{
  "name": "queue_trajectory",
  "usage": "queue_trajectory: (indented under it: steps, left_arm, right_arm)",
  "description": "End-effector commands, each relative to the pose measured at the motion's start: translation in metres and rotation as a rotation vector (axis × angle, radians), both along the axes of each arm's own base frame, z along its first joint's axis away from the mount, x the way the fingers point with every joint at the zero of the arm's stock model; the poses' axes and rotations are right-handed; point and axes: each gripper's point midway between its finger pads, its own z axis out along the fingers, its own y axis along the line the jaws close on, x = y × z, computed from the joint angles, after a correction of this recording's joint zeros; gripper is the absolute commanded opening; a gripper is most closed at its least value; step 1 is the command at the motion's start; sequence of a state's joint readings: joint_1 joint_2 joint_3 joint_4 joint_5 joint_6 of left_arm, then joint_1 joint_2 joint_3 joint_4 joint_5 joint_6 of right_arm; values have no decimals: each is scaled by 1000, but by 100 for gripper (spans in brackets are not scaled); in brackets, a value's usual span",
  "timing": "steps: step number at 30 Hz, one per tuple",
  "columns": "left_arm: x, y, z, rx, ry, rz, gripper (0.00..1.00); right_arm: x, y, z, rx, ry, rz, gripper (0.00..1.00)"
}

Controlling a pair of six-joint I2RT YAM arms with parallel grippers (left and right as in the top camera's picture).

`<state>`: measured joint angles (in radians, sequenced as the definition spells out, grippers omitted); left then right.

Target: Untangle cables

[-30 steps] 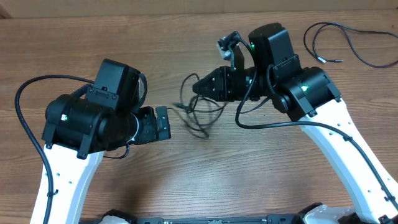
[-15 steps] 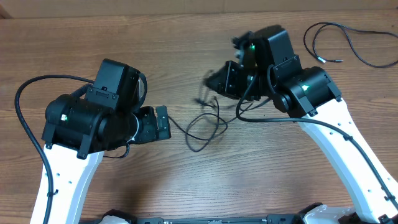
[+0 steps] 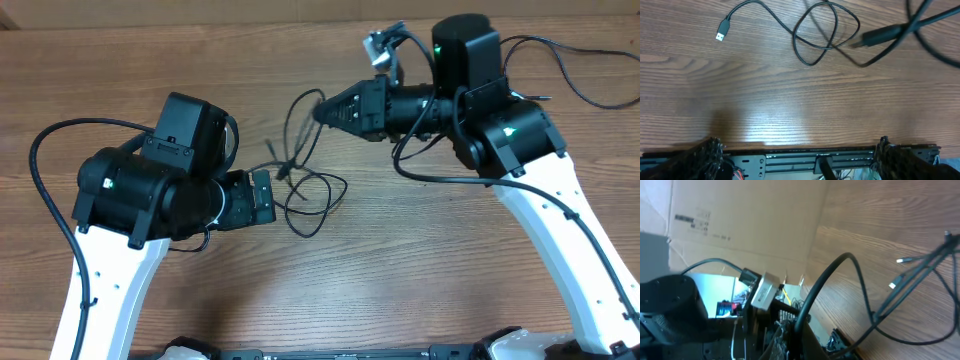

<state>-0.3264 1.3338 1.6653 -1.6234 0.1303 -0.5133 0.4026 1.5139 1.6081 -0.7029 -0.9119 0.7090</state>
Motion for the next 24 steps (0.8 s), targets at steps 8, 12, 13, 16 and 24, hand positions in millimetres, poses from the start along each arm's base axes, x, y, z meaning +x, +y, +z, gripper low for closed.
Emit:
queue_trajectory:
  steps: [8,12,13,16,24]
  left_arm:
    - [1,3,-10,24,23,-11,99]
    - [5,2,-9,18,6,-11,99]
    - [6,1,-9,17,3,-10,100]
    - [7,1,-9,15,-3,-11,99]
    - [13,-1,-9,11,-14,-10,100]
  right_arm:
    - [22,-46,-46,-277,82,-297,4]
    - [10,-36,-37,-230,53,-200,4]
    - [6,-33,-34,-209,54,-176,4]
    - [-9,-20,-15,-111,30,-55,4]
    - [-41,-6,13,49,29,155,4]
